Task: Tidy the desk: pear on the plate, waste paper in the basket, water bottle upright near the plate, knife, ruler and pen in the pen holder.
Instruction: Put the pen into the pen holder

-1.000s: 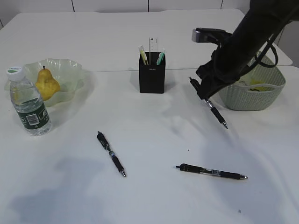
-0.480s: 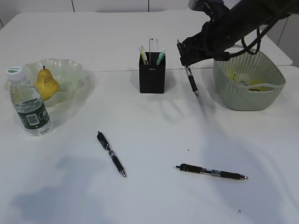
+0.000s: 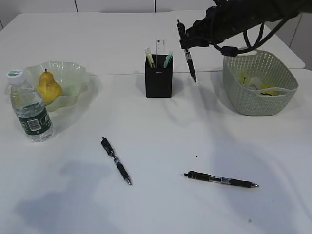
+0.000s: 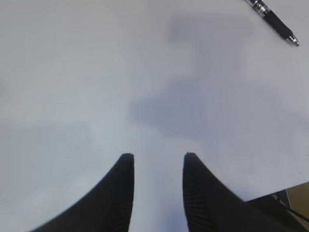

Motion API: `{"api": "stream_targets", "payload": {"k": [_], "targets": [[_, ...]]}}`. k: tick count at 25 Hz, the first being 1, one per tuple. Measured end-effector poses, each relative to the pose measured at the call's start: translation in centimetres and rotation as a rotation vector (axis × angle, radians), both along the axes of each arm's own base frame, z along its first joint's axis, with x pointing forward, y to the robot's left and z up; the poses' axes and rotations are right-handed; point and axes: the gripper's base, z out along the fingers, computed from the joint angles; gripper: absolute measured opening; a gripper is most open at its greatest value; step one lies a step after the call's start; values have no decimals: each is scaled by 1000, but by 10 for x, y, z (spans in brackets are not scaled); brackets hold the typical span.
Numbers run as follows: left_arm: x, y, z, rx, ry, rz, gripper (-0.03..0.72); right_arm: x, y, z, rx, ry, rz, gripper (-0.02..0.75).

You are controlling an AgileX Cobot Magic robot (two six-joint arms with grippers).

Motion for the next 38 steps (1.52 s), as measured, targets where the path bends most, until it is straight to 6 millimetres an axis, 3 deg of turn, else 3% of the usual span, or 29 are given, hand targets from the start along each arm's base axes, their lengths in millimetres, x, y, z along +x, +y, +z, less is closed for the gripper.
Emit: {"api": "stream_targets", "payload": {"k": [12, 23, 30, 38], "targets": [[0, 0, 0, 5, -4, -1, 239, 13, 25, 27, 8, -200, -32, 134], [0, 1, 0, 12, -6, -4, 239, 35, 58, 15, 62, -338, -115, 135], [1, 2, 0, 26, -10, -8, 239, 52, 62, 12, 122, -412, -153, 135], [3, 1, 1, 24, -38, -8, 239, 64, 64, -11, 145, -403, -192, 135]]}}
